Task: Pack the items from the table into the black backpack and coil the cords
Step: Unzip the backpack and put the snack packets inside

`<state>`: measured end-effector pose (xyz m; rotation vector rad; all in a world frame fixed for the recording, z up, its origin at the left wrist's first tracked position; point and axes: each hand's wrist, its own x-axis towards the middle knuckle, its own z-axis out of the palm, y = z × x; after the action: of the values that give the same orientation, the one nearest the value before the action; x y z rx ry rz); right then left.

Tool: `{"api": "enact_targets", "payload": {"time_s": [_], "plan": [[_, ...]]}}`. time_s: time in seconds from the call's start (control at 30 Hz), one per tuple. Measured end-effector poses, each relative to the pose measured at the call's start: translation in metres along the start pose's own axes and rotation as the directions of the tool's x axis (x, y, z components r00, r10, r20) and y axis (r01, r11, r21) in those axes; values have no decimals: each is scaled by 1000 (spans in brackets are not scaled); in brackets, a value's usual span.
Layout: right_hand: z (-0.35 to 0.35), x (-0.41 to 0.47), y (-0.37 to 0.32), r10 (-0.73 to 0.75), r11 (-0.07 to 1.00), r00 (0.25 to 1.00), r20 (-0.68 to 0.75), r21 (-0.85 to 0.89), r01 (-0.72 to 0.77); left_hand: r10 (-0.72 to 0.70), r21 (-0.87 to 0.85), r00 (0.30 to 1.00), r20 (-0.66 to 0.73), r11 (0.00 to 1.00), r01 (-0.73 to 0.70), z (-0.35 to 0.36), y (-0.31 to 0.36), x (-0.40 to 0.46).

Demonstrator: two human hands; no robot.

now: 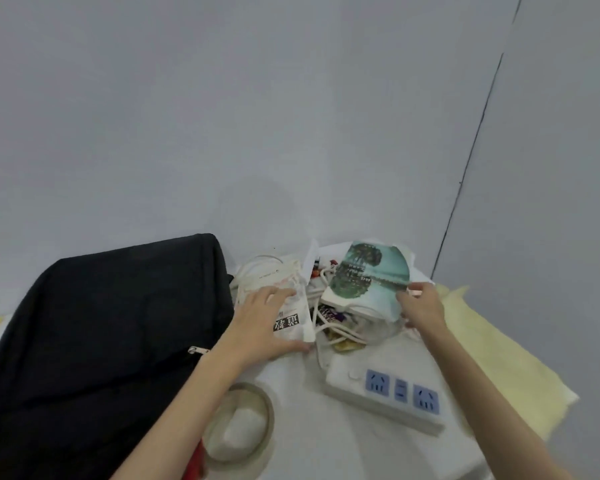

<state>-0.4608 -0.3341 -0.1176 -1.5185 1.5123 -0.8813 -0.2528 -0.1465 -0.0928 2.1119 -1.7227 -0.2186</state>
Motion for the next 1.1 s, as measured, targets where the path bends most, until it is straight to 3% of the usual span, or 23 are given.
{"api": "enact_targets", "payload": {"time_s": [0.13,0.23,0.37,0.5,0.63,0.73,0.87,0.97,1.1], "plan": [[7,27,14,-11,987,993,113,-159,29,-94,76,986,140,994,83,23,7,16],[4,42,14,-41,971,988,151,-229,75,-104,85,985,136,992,93,34,7,21],[0,59,14,-3,984,978,209,-175,41,-70,-76,997,24,994,72,29,5,12],[-16,70,2,-87,984,982,170,-138,111,-179,-245,977,-115,958,147,7,-4,6],[-26,83,-2,-125,949,975,181,-266,171,-250,-296,962,-111,932,208,-5,-12,0],[-24,85,0,-98,915,971,217,-364,173,-286,-224,932,-221,945,237,-7,-12,0],[-14,75,-5,-132,771,978,160,-604,203,-319,-220,903,-289,940,262,-5,-7,-1],[-4,63,-13,-337,743,922,192,-547,386,-362,-156,921,-148,928,339,1,3,0],[11,49,-21,-592,631,715,371,-339,698,-366,146,928,68,924,353,5,17,10]]}}
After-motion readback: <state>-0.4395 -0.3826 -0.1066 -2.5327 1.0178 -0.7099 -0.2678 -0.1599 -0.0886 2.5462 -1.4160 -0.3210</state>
